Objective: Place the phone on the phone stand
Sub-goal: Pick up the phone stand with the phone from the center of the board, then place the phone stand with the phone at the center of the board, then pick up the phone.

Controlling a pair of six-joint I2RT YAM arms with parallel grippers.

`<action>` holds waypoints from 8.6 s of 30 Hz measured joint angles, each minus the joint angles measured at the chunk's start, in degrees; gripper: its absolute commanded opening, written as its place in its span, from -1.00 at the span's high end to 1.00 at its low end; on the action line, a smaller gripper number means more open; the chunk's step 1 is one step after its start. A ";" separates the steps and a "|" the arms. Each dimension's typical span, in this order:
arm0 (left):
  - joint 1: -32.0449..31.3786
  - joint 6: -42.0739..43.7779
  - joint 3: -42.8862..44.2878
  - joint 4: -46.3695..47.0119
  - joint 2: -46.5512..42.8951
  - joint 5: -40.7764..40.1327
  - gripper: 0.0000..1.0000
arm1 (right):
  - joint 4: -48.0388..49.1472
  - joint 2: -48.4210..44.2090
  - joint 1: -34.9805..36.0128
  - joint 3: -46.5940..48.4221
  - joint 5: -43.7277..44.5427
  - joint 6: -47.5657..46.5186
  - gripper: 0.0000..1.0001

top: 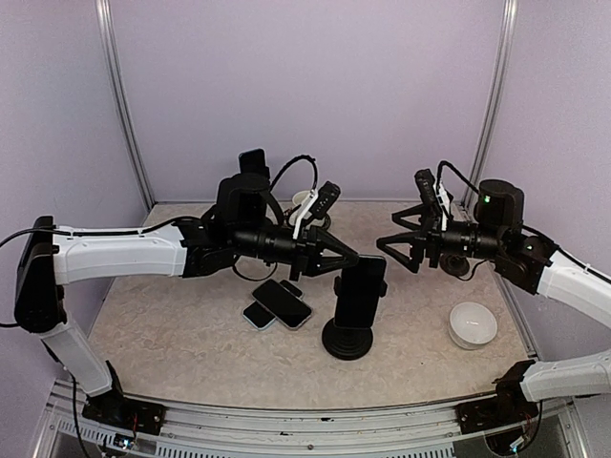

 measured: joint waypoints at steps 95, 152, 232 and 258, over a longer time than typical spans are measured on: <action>49.35 4.94 -3.69 1.03 -2.08 2.16 0.84 | -1.01 -5.64 -0.04 -5.55 4.33 -2.19 -1.00; 18.10 -5.99 -19.98 5.29 -28.00 -32.24 -0.97 | 3.37 6.27 8.92 -6.43 4.87 0.79 -1.00; 16.85 -8.63 -24.61 3.69 -29.55 -37.88 -0.97 | -13.70 56.94 28.63 28.13 38.58 0.63 -1.00; 16.85 -8.66 -25.14 3.72 -30.40 -37.90 -0.97 | -12.44 57.88 26.99 27.82 32.89 0.70 -0.73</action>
